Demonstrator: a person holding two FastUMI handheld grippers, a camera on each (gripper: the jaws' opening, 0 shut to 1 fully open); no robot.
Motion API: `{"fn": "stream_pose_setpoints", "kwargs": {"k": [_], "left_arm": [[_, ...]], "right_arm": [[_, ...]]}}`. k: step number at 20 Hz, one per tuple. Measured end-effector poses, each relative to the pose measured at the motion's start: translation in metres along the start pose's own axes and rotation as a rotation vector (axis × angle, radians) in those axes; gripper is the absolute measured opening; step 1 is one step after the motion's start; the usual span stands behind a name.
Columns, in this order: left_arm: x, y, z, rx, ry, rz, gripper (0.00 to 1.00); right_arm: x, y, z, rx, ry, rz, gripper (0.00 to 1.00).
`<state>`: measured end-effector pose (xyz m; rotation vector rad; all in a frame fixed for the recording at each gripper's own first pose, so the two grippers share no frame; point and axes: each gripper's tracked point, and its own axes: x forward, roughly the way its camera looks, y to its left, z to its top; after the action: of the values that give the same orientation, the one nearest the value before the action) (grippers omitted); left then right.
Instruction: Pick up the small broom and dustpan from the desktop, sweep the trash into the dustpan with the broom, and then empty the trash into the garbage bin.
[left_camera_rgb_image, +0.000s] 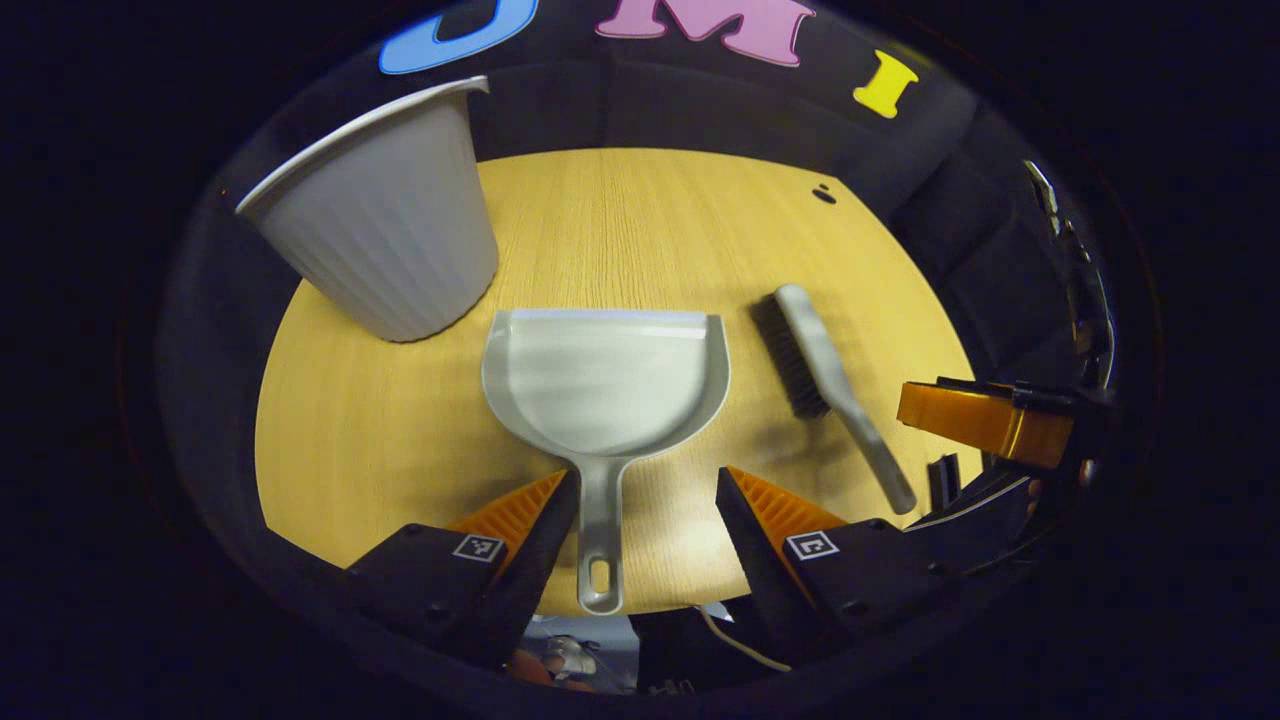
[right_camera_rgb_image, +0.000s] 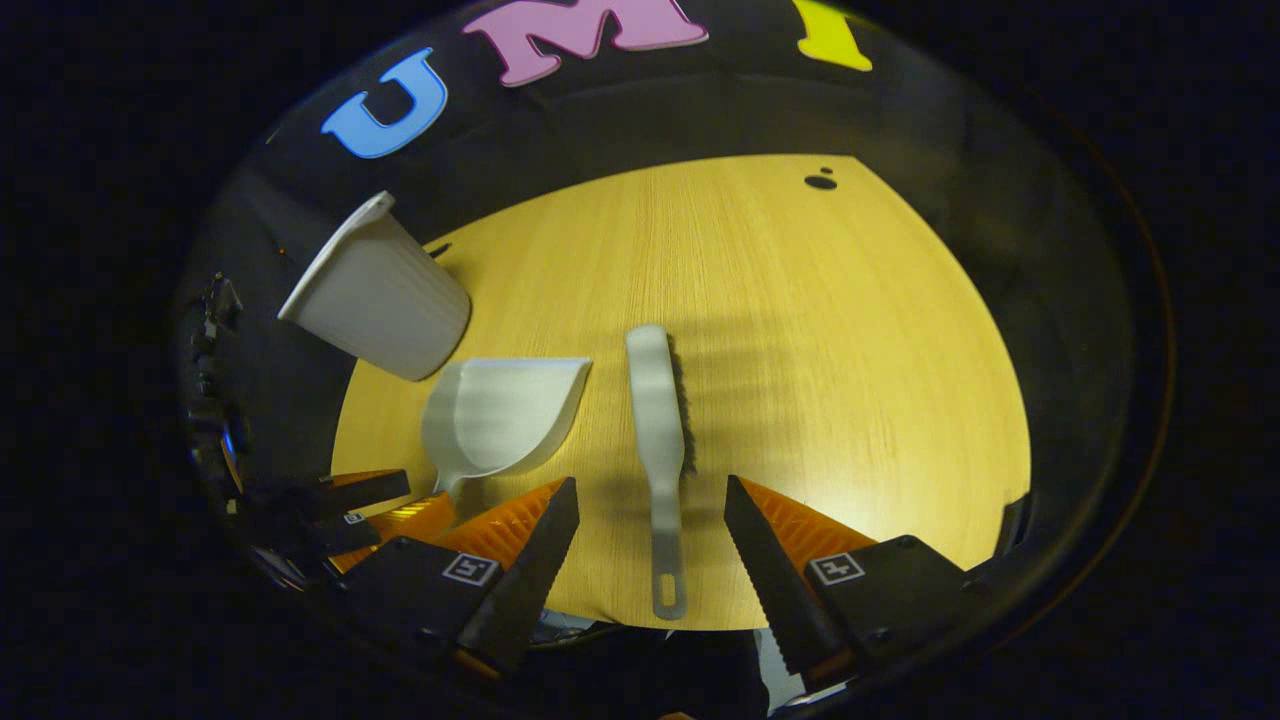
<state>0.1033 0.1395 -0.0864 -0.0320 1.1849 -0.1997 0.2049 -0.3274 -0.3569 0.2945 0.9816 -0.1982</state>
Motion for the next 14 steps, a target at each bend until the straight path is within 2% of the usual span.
{"fn": "stream_pose_setpoints", "kwargs": {"k": [1, 3, 5, 9, 12, 14], "left_arm": [[-0.019, -0.002, 0.004, -0.005, -0.038, -0.008, 0.85], [-0.054, -0.012, 0.019, -0.030, -0.133, -0.048, 0.85], [-0.083, -0.013, 0.034, -0.029, -0.278, -0.073, 0.83], [-0.112, -0.013, 0.048, 0.045, -0.587, -0.049, 0.83], [-0.123, -0.011, 0.045, 0.086, -0.799, -0.055, 0.83], [-0.127, -0.010, 0.041, 0.110, -0.921, -0.009, 0.82]], "right_arm": [[-0.018, 0.003, 0.008, -0.012, -0.049, 0.001, 0.96], [-0.049, 0.014, 0.020, -0.021, -0.133, 0.011, 0.97], [-0.076, 0.026, 0.036, -0.027, -0.235, 0.020, 0.97], [-0.138, 0.057, 0.083, -0.082, -0.538, 0.026, 0.96], [-0.170, 0.084, 0.105, -0.086, -0.743, 0.104, 0.95], [-0.187, 0.090, 0.110, -0.078, -0.832, 0.132, 0.95]]}}
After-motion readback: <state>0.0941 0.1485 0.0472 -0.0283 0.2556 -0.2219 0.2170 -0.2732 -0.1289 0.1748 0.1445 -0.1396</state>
